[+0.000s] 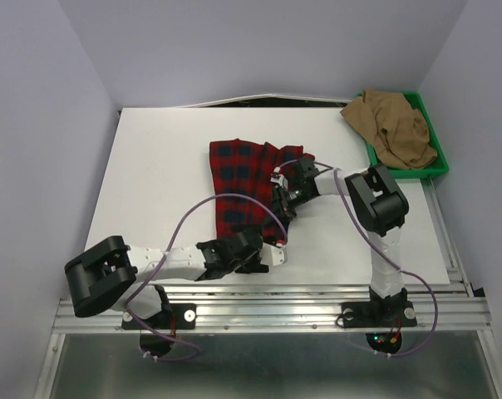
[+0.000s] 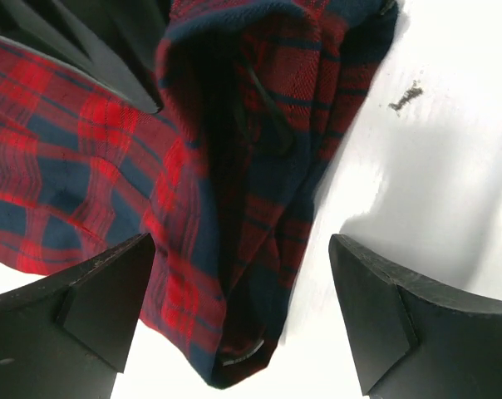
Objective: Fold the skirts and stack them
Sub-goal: Fold the skirt
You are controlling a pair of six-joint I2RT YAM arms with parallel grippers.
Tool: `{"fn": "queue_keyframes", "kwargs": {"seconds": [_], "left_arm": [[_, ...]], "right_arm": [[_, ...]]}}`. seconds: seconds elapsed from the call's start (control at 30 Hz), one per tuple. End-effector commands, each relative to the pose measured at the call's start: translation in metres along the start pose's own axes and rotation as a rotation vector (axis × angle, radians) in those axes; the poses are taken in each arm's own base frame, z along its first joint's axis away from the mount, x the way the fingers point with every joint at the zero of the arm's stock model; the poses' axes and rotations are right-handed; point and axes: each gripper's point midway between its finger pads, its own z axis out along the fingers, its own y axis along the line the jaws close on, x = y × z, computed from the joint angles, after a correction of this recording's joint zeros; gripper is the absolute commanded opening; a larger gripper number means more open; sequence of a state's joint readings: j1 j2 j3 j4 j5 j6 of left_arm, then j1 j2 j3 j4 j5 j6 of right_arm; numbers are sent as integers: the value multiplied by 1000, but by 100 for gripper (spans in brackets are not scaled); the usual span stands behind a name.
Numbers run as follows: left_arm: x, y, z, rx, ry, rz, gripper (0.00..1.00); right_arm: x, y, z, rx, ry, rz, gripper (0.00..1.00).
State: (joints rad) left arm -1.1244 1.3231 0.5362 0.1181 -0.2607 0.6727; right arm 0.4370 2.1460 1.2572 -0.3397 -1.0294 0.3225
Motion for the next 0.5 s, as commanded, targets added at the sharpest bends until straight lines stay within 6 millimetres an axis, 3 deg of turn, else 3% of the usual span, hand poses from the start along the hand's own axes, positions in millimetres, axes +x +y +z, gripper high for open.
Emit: {"fn": "queue_keyframes", "kwargs": {"seconds": [0.0, 0.2, 0.33, 0.47], "left_arm": [[-10, 13, 6, -77, -26, -10, 97], [1, 5, 11, -69, -6, 42, 86], [-2, 4, 8, -80, -27, 15, 80], [-2, 0, 12, -96, -22, -33, 82]], "right_arm": [[20, -65, 17, 195, 36, 62, 36], [22, -71, 19, 205, 48, 76, 36], [22, -71, 20, 196, 53, 89, 35], [22, -70, 22, 185, 58, 99, 35]]}}
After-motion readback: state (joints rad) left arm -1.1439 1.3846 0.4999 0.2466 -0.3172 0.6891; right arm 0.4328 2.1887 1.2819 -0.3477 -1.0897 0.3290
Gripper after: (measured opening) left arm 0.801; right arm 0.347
